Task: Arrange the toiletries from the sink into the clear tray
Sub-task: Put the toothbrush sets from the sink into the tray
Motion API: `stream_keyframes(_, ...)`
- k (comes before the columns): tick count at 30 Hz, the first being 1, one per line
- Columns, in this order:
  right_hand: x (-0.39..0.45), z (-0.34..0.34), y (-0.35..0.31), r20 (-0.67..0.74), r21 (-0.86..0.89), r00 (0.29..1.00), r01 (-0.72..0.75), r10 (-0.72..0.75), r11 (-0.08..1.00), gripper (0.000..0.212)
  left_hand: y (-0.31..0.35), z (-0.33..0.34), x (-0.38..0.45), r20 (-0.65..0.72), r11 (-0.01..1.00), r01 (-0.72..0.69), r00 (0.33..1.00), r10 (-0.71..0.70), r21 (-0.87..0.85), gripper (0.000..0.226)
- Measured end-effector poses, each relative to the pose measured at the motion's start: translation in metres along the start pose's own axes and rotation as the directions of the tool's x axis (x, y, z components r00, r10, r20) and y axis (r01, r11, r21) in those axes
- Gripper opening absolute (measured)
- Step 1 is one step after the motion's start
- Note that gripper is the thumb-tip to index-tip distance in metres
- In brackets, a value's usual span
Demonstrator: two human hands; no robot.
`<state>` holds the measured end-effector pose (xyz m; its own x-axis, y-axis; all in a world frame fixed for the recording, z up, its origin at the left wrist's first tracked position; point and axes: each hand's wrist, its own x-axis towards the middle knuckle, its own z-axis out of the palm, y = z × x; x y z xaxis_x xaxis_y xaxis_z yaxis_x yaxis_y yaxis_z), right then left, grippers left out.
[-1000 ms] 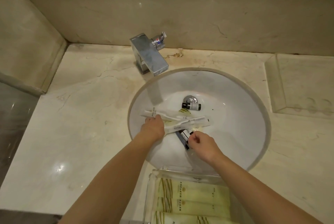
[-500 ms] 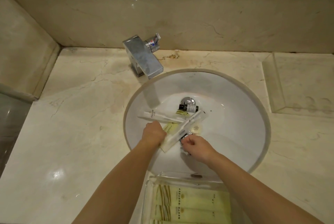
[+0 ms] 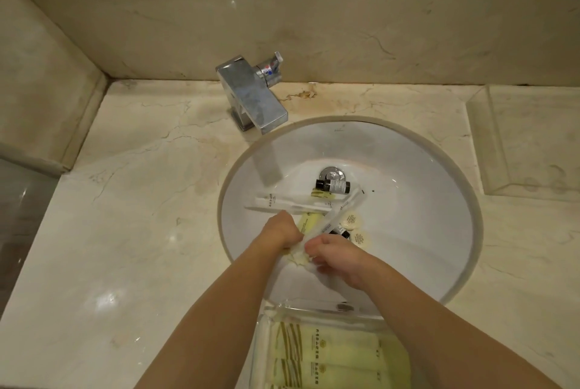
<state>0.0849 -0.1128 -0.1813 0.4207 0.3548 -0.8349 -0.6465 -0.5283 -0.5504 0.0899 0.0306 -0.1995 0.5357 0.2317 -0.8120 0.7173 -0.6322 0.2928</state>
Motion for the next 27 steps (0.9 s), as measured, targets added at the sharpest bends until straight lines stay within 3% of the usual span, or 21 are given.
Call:
stream_keyframes(3, -0.004, -0.002, -0.001, -0.010, 0.088, 0.999, 0.033, -0.033, 0.996, 0.012, 0.002, 0.001, -0.006, 0.097, 0.986, 0.083, 0.993, -0.069, -0.146, 0.025)
stream_keyframes(6, -0.006, -0.007, -0.001, -0.064, 0.070, 0.997, 0.057, -0.052, 0.996, 0.017, 0.003, 0.004, -0.012, 0.209, 0.941, 0.176, 0.971, -0.117, -0.290, 0.024)
stream_keyframes(11, -0.014, -0.014, -0.007, -0.179, 0.094, 0.982, 0.082, -0.065, 0.992, 0.026, 0.008, 0.004, -0.021, 0.321, 0.878, 0.196, 0.946, -0.052, -0.437, 0.021)
stream_keyframes(16, -0.022, -0.019, -0.013, -0.201, 0.181, 0.978, 0.088, -0.051, 0.980, 0.019, 0.010, -0.007, -0.034, 0.257, 0.886, 0.129, 0.966, -0.012, -0.446, 0.010)
stream_keyframes(22, -0.038, -0.023, -0.019, -0.458, -0.067, 0.886, 0.045, -0.071, 0.997, 0.018, 0.004, -0.026, -0.054, 0.131, 0.860, 0.062, 0.991, 0.006, -0.507, 0.010)
stream_keyframes(27, -0.061, -0.017, -0.025, -0.410, -0.037, 0.908, 0.078, -0.087, 0.996, 0.026, 0.000, -0.049, -0.088, 0.165, 0.761, 0.070, 0.985, 0.050, -0.645, 0.018)
